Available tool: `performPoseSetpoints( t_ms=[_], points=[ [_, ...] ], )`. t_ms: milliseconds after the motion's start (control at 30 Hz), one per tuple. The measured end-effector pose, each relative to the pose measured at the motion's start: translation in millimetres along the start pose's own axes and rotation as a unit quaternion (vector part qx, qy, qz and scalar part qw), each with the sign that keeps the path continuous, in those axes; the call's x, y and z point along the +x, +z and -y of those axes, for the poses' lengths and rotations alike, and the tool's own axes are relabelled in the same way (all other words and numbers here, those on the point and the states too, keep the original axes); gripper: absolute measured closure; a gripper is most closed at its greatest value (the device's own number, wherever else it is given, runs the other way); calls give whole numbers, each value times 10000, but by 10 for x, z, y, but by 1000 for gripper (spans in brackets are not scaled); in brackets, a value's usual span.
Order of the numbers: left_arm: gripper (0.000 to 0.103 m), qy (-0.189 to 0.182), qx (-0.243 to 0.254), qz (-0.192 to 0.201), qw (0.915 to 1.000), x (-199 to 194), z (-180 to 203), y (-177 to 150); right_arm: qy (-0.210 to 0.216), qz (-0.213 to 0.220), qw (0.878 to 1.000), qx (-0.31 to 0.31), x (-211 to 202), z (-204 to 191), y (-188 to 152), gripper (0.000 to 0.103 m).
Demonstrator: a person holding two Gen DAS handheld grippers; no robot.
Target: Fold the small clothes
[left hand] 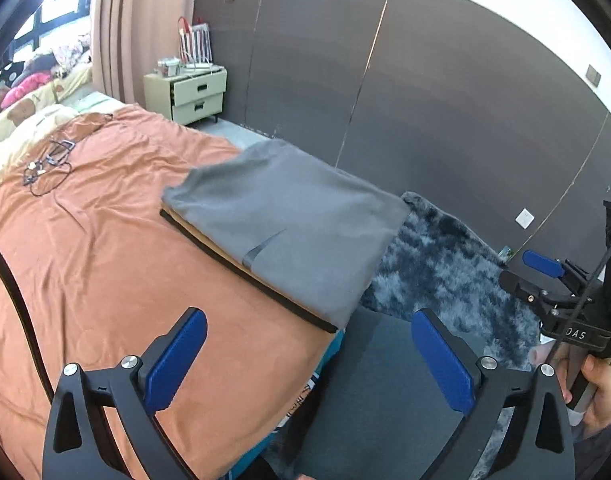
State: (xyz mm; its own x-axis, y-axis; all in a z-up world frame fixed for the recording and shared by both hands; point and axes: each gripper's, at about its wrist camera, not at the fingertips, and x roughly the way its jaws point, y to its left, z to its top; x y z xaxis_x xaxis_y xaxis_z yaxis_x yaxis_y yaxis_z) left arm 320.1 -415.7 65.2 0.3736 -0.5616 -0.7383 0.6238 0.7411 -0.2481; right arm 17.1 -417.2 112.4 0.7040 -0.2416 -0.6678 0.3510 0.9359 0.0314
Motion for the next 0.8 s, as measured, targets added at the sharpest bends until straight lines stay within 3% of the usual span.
performPoseSetpoints(
  t_ms=[233,800],
  points=[
    [0,97,-208,268,9994,-533,-119,-233,183,231,9996,-12,-421,-158,-231,9],
    [0,581,-490,850,9935,-1840,-528,-1214,606,565,9963,-238,-1118,-645,-823,9]
  ],
)
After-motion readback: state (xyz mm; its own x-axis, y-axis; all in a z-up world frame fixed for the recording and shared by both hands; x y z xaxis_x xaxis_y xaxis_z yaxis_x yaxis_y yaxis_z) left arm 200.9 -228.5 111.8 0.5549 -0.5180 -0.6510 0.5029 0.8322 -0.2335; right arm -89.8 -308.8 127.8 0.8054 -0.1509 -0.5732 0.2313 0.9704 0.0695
